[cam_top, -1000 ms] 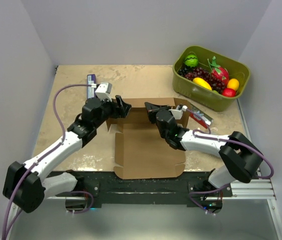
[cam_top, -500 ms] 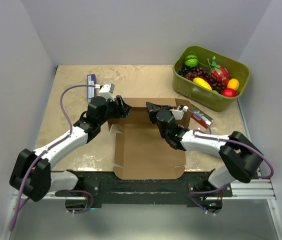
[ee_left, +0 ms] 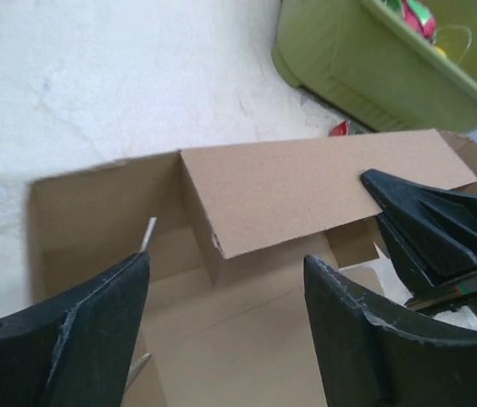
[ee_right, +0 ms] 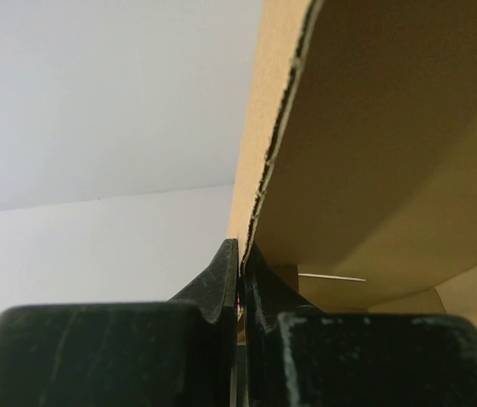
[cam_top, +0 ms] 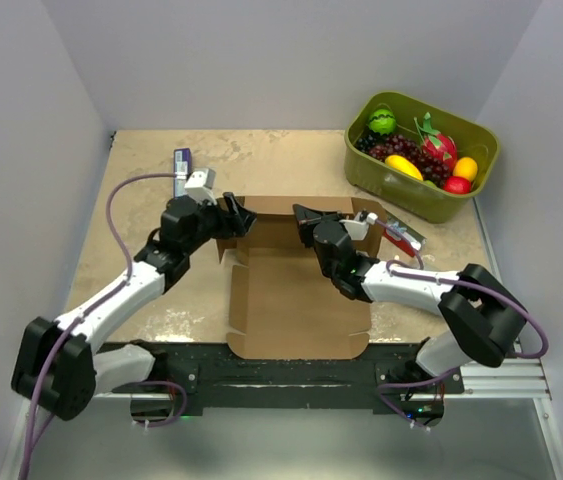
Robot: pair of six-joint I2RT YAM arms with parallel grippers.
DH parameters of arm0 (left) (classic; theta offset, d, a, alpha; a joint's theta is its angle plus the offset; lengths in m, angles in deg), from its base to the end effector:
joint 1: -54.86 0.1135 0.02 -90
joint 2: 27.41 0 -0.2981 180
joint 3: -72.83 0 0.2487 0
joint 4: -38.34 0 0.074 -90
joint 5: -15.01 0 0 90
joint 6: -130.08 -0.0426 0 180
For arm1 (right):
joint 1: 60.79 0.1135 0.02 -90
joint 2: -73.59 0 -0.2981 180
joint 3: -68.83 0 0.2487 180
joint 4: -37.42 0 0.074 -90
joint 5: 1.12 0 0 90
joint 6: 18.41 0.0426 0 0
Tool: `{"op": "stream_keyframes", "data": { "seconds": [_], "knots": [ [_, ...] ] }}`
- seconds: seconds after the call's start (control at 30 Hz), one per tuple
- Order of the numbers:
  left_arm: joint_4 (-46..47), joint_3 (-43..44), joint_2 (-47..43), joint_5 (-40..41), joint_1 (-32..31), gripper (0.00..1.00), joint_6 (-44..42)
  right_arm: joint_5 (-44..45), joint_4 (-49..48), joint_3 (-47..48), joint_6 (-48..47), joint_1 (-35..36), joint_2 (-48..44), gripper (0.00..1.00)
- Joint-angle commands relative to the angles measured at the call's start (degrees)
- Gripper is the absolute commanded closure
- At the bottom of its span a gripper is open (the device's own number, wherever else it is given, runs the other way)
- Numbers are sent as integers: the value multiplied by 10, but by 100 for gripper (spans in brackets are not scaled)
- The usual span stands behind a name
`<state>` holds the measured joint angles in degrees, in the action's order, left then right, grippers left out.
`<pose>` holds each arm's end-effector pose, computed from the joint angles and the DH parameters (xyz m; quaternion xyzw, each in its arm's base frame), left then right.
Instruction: Fold the paper box
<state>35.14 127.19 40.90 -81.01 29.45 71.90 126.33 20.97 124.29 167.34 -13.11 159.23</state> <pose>0.2351 -0.1166 0.2962 -0.0138 0.8040 -0.3211 0.5003 0.2326 0.2170 0.2601 0.4845 0.5996 0.4761 0.4232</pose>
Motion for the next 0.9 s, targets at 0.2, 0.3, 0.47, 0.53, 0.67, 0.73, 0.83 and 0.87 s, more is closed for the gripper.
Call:
{"op": "stream_keyframes", "data": {
  "seconds": [0.2, 0.3, 0.47, 0.53, 0.67, 0.73, 0.83, 0.87],
  "knots": [
    [-82, 18, -151, 33, 92, 12, -78, 11, 68, -20, -31, 8, -3, 100],
    [-67, 16, -117, 34, 134, 12, -62, 13, 66, -23, -34, 8, -5, 100],
    [-14, -6, -50, 49, 179, 13, -31, 16, 64, -30, -41, 8, -14, 100],
    [14, -17, -22, 58, 180, 13, -34, 17, 64, -33, -44, 7, -21, 100],
    [24, -23, 36, 54, 180, 14, -40, 19, 68, -33, -50, 8, -28, 100],
    [50, -43, 59, 43, 180, 15, -33, 19, 67, -33, -50, 8, -27, 100],
    [93, -68, 78, -9, 179, 17, -25, 18, 66, -33, -50, 8, -22, 100],
    [107, -84, 79, -39, 179, 19, -23, 18, 66, -32, -49, 8, -21, 100]
  ]
}}
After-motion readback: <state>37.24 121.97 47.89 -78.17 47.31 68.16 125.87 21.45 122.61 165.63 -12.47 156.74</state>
